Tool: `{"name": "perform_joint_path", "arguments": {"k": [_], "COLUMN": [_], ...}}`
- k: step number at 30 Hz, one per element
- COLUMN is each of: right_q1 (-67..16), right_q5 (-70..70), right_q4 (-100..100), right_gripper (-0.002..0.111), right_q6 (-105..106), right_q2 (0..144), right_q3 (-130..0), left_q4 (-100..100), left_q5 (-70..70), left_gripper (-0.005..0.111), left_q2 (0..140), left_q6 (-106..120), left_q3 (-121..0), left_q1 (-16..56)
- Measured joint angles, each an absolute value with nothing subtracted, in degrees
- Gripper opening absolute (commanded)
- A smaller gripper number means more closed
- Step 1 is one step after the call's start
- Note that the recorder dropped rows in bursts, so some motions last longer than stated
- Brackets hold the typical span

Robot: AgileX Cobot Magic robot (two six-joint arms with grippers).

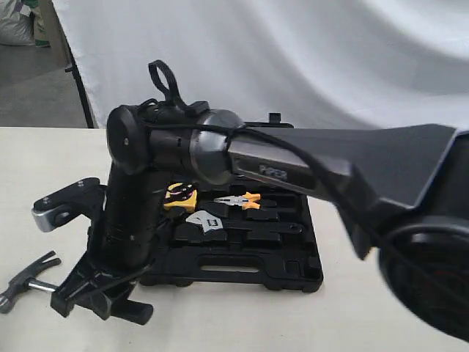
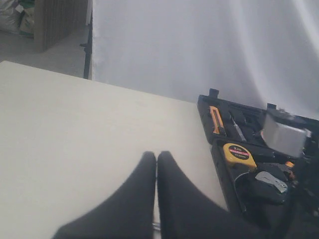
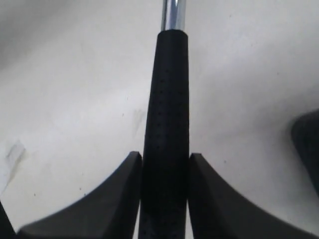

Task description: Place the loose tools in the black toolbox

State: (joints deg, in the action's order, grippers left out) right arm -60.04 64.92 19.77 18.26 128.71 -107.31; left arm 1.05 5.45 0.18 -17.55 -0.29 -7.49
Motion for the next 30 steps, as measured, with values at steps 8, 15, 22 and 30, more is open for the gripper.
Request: {"name": "perform_joint_path", "arguments": {"k": [8,15,22,30], "right_q1": [-60.28,-60.28,-60.28,-60.28], "right_q5": [49.71,42.59,39.18,38.39], "right_q4": [19.05,16.99,15.74,11.21], "right_gripper": [-0.001,0.000,0.011,0.057], "right_q6": [20.80,21.01,14.73,8.91], "right_q2": [113.89,108.23,110.40,110.92], "right_q3": [-77.55,-65.96,-65.33,-65.33], "left_q4": [1.05,1.05,1.05,1.05], "left_q5": [5.45,5.45,5.45,5.45], "left_gripper": [0.001,0.001,0.001,0.001], "left_q2": [0.18,0.18,0.18,0.18], "left_q6": [-17.55,-17.55,-17.55,-17.55], "left_q3": [-0.29,-0.29,-0.29,-0.29], "left_q1": [-7.49,-7.49,-7.49,-7.49]}}
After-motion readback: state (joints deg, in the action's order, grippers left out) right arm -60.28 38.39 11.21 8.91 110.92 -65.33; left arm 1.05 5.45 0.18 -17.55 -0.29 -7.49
